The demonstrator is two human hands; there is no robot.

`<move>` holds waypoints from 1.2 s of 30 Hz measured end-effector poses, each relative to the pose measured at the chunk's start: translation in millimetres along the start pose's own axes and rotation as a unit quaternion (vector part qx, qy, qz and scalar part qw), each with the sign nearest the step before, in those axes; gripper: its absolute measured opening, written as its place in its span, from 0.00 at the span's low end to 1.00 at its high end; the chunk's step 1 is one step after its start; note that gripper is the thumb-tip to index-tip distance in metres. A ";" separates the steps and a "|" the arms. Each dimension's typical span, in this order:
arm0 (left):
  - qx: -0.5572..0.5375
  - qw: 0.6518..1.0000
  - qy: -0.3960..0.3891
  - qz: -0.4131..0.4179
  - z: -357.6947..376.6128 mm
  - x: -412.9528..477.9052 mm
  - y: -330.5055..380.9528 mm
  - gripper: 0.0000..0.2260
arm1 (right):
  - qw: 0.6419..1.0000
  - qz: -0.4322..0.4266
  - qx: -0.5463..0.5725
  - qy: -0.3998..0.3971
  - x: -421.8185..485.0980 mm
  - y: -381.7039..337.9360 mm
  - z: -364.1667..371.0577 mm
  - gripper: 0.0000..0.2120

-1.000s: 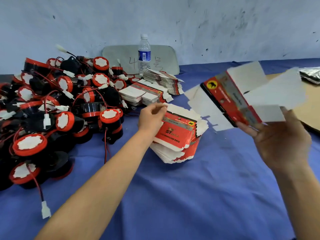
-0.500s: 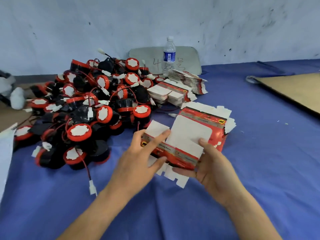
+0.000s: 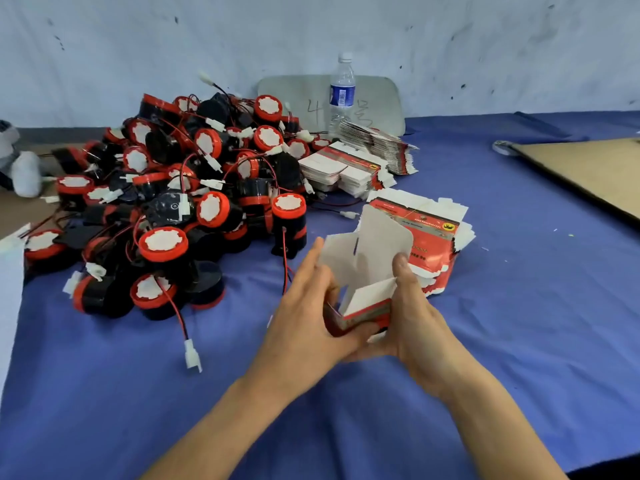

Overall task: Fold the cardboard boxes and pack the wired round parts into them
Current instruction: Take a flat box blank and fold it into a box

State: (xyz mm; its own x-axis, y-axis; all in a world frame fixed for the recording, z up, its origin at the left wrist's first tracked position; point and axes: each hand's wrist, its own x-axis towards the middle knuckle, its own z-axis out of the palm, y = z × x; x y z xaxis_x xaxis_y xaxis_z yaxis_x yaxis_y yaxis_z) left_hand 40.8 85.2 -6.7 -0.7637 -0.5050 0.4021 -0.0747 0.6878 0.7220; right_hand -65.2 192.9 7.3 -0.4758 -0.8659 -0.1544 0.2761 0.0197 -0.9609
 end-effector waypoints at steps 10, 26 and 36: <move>-0.329 0.940 -0.062 -0.066 -11.4 -6.1 -13.3 0.27 | 0.958 -0.060 -0.264 -0.091 1.8 0.3 -38.2 0.46; -0.465 0.861 -0.029 -0.205 -19.8 8.7 -4.5 0.17 | 0.984 -0.151 -0.073 0.055 11.9 22.1 -10.2 0.25; -0.354 0.921 0.028 -0.161 -2.2 19.8 25.5 0.44 | 0.984 -0.166 -0.032 -0.056 -1.6 28.9 18.3 0.47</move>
State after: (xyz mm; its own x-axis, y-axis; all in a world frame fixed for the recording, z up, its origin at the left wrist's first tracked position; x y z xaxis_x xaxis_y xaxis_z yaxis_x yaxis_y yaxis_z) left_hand 25.3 91.5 21.0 -0.7395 -0.6630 0.1165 0.1604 -0.0055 0.9870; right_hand -41.1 185.7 -16.0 -0.4351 -0.8796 0.1924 0.0671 -0.2448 -0.9672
